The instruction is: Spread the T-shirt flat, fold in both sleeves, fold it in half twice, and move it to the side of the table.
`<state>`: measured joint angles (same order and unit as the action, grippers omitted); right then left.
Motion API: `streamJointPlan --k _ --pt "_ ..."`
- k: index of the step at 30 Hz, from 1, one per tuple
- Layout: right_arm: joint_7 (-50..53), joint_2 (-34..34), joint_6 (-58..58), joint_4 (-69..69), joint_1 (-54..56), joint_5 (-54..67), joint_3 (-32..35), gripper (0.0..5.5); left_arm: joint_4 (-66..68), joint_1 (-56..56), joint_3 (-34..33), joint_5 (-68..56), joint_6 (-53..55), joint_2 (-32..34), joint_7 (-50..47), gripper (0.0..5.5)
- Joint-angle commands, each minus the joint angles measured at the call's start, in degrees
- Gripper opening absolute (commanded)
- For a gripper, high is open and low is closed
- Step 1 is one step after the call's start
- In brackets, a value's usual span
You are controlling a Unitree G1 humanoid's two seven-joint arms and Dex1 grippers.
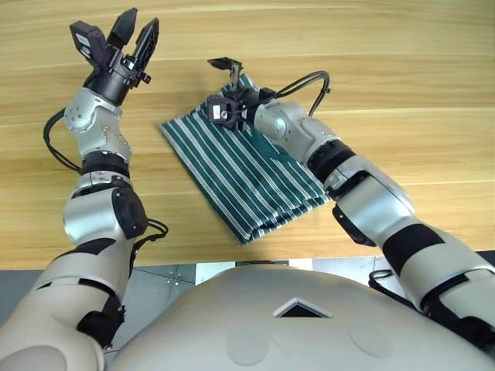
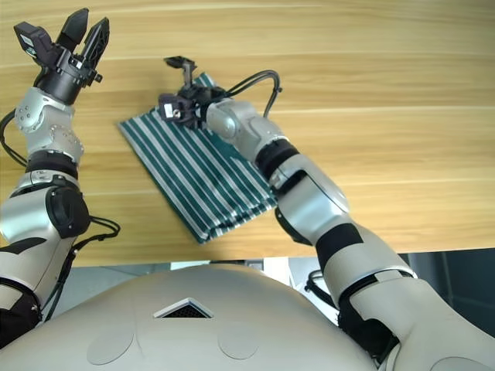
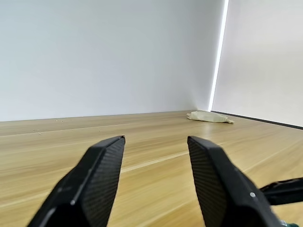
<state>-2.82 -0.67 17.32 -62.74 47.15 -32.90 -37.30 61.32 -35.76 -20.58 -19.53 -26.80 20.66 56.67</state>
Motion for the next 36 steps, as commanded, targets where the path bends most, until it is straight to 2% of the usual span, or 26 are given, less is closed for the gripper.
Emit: streamJointPlan --k 1,7,14,28,33,36 --pt "5.9 5.6 -6.0 -11.2 -0.1 1.6 5.3 5.37 -0.5 0.7 0.9 0.5 -0.4 -0.8 -0.6 2.45" --pt "7.0 11.4 -7.8 -13.8 -1.5 6.0 12.7 5.37 -2.2 2.1 1.5 0.1 -0.9 -1.4 -0.3 2.45" --pt "4.1 10.8 -3.3 -11.9 -2.9 7.0 14.3 5.37 -6.1 5.3 3.6 0.2 -2.8 -2.9 2.5 2.45" --pt "-1.9 8.1 9.0 -6.6 -4.1 6.4 12.5 5.37 -7.8 6.3 4.7 -0.6 -2.6 -3.4 2.9 2.45" --pt "-1.9 10.2 10.1 -2.9 -4.0 9.1 15.8 5.37 -9.1 7.0 6.0 1.1 -4.9 -2.8 2.4 2.45" --pt "-6.8 12.3 12.8 5.7 -6.0 15.6 20.7 5.37 -14.9 10.0 8.2 1.6 -9.1 -1.2 6.4 2.45"
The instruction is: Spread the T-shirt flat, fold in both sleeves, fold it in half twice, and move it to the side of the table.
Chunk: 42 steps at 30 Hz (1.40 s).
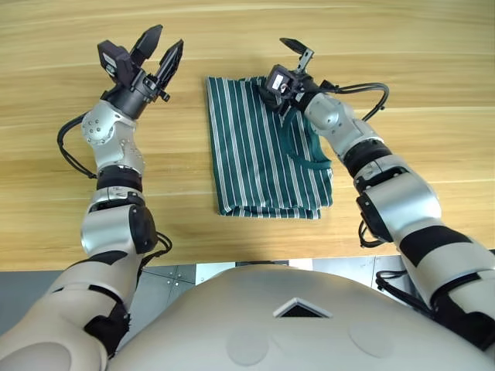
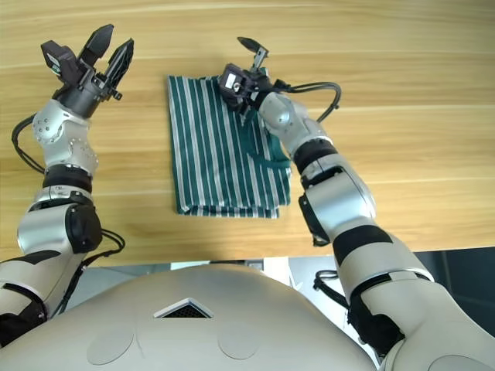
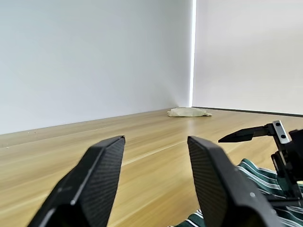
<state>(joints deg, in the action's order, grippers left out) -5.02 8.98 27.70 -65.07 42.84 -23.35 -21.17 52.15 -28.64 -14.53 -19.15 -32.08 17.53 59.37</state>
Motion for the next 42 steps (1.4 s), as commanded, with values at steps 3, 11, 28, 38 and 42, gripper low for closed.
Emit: streamJointPlan --k 3,11,28,38,42 --pt "-17.2 7.7 0.9 28.9 -8.2 19.5 10.0 5.37 -20.3 9.2 5.7 -1.5 -5.8 5.2 11.1 2.45" --pt "-47.1 35.3 -4.7 73.1 -40.0 29.4 6.1 5.4 -51.5 29.0 16.0 1.7 -4.8 21.8 24.0 2.65" --pt "-50.5 44.6 -2.8 71.1 -54.9 11.3 -0.9 5.4 -41.4 32.2 30.6 39.2 -20.6 23.6 0.0 4.37" --pt "-45.6 45.2 -5.2 66.1 -51.8 8.8 -0.1 4.92 -42.4 30.9 34.6 38.1 -20.0 27.2 -4.3 4.39" --pt "-44.3 45.7 -5.0 64.4 -51.2 8.0 -0.1 4.12 -42.5 30.5 35.8 37.8 -19.9 28.3 -5.4 4.39"
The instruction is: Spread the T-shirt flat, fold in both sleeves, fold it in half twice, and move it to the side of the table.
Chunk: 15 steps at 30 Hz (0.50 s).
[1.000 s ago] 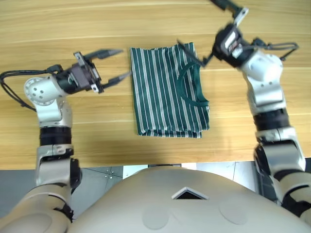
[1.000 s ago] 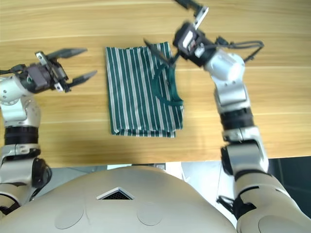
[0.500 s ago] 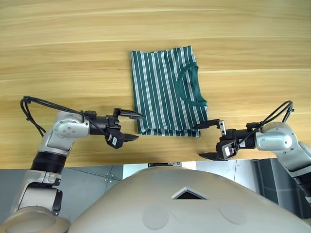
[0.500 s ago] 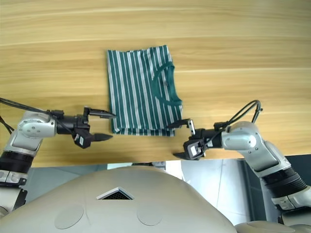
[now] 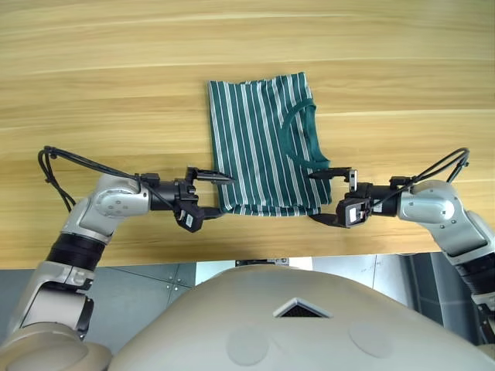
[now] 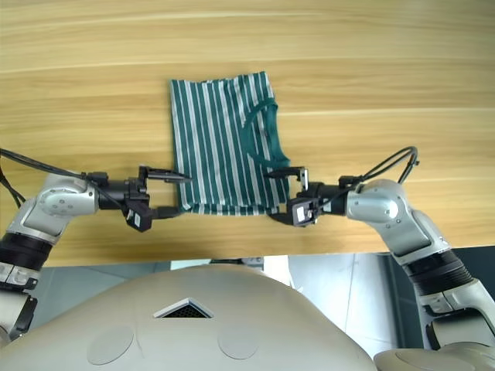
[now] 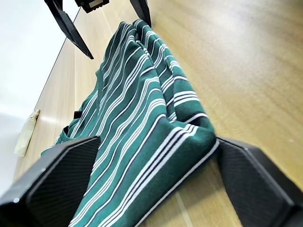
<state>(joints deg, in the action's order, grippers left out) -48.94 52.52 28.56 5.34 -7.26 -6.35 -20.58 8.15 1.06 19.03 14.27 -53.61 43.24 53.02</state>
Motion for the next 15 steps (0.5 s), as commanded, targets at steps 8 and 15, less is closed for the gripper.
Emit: streamJointPlan --k 8,15 --pt "-0.3 2.0 -5.2 -4.3 -2.2 -8.8 -1.4 2.41 2.4 -0.7 5.3 2.8 -0.3 4.2 -0.1 3.56" --pt "-1.6 1.8 -4.3 -1.6 -3.1 -7.5 -2.0 1.02 2.9 -1.2 6.5 2.1 -0.9 5.2 -0.9 2.26"
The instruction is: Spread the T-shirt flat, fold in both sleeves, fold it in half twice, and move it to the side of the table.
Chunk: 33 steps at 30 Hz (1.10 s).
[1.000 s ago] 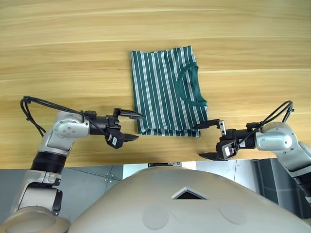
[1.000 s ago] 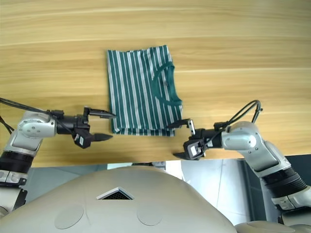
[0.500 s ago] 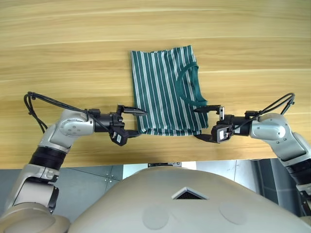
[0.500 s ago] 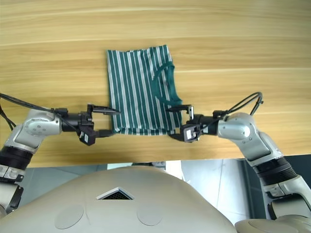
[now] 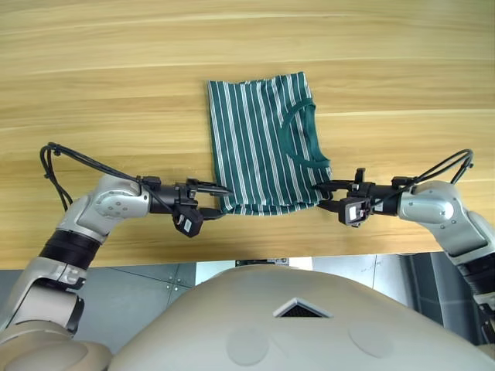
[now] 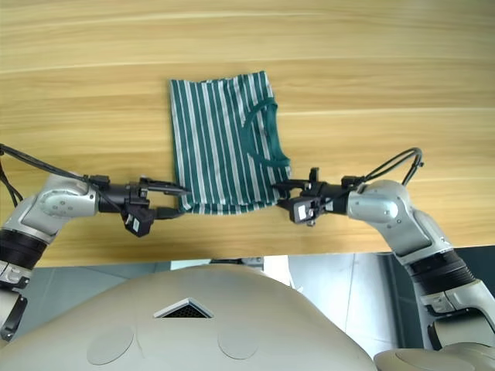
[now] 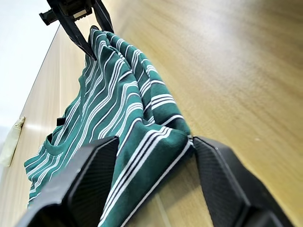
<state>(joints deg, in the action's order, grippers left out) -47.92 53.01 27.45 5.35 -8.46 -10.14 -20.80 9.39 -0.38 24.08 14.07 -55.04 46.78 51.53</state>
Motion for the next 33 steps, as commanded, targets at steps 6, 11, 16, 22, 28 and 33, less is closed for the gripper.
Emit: streamJointPlan --k 6,11,16,22,28,33 --pt "-3.0 0.8 -2.9 -1.2 -2.0 -3.3 -1.6 0.13 2.0 -0.1 2.0 1.8 0.4 2.0 0.4 1.25" --pt "-3.0 0.2 -3.0 -1.4 -1.3 -3.4 -1.9 0.12 2.2 -0.2 2.4 2.4 0.7 2.0 -0.2 0.48" --pt "-3.5 0.2 -3.2 -0.7 -1.3 -2.7 -2.1 0.12 1.3 0.0 3.2 0.5 0.6 2.1 0.1 0.04" --pt "-3.9 0.7 -2.8 -0.1 -2.1 -1.8 -1.8 0.12 -0.6 0.1 2.6 -3.7 1.1 2.8 0.0 0.03" --pt "-5.8 4.2 -0.6 5.7 -6.1 5.1 1.1 0.12 -4.8 1.6 1.6 -11.9 1.6 5.7 1.1 0.03" --pt "-8.4 10.1 4.0 12.4 -13.5 14.5 6.4 0.12 -10.1 7.0 2.0 -20.4 0.9 13.1 4.9 0.03"
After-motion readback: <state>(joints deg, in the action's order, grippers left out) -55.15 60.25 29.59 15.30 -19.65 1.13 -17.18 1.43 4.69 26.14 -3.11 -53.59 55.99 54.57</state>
